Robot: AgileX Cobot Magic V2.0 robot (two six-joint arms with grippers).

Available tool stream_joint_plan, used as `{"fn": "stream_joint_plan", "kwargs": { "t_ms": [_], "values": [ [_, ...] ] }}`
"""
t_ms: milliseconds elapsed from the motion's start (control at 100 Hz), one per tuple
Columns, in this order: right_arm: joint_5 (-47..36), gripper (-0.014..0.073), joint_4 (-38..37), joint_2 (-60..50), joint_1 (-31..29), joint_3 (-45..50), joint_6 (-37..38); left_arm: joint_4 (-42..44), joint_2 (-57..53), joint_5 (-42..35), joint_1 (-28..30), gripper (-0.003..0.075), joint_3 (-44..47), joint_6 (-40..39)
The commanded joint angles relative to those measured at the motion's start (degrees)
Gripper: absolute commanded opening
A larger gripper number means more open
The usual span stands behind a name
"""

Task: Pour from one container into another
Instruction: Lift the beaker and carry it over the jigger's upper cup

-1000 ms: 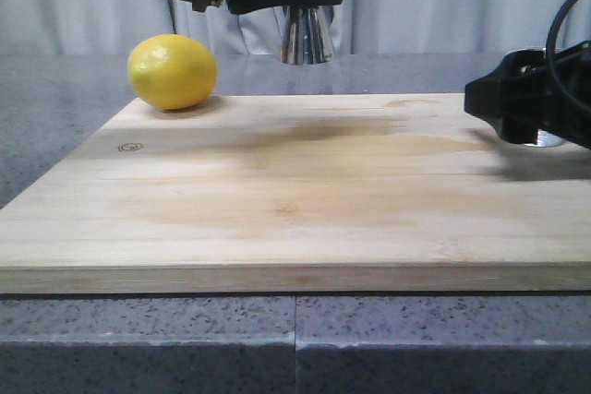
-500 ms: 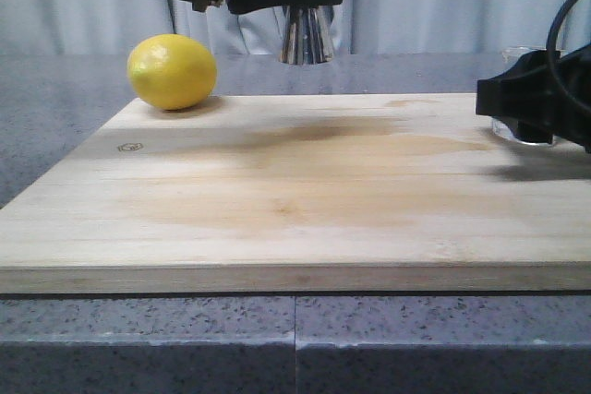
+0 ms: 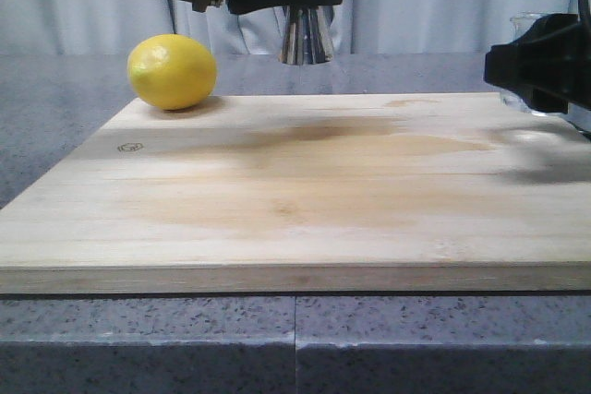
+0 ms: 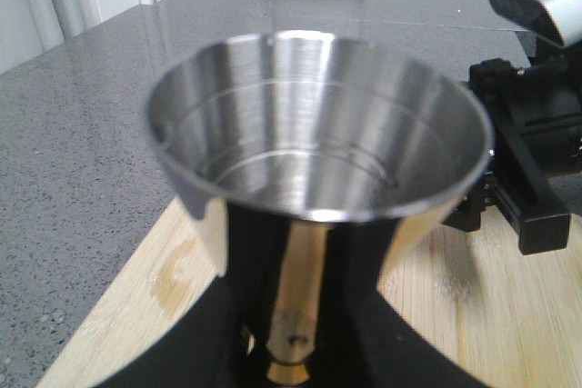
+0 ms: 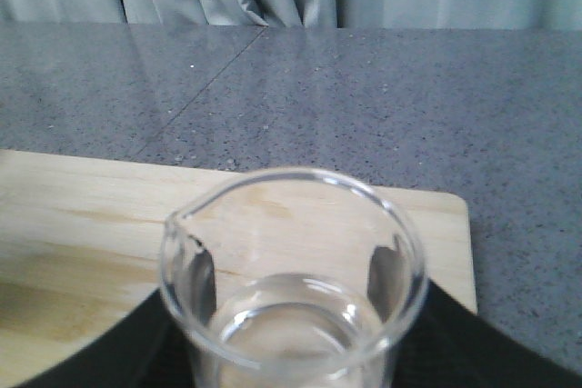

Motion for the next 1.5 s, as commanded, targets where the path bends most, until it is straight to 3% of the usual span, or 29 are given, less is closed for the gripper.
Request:
{"fn": "stream_joint_plan", "kwargs": {
  "t_ms": [0, 630, 1070, 1490],
  "values": [
    [-0.22, 0.0322, -1.06, -2.86, -0.2, -2.84, -2.58, -3.76, -2.51, 3.74, 0.0, 0.0042, -1.72, -0.14],
    [27.93, 0.0322, -9.0, -4.85, -0.2, -21.74, -7.92, -2.54, 2.09, 7.33, 0.0, 0.0042, -1.72, 2.5],
    [38.45, 0.0322, -19.12, -4.73, -0.09, -31.1, -8.01, -2.54, 4.52, 9.26, 0.0, 0.0042, -1.72, 2.5],
    [40.76, 0.0322, -23.98, -4.73, 3.35, -33.38, -8.01, -2.54, 4.5, 9.16, -2.21, 0.0042, -1.72, 2.84]
  ]
}}
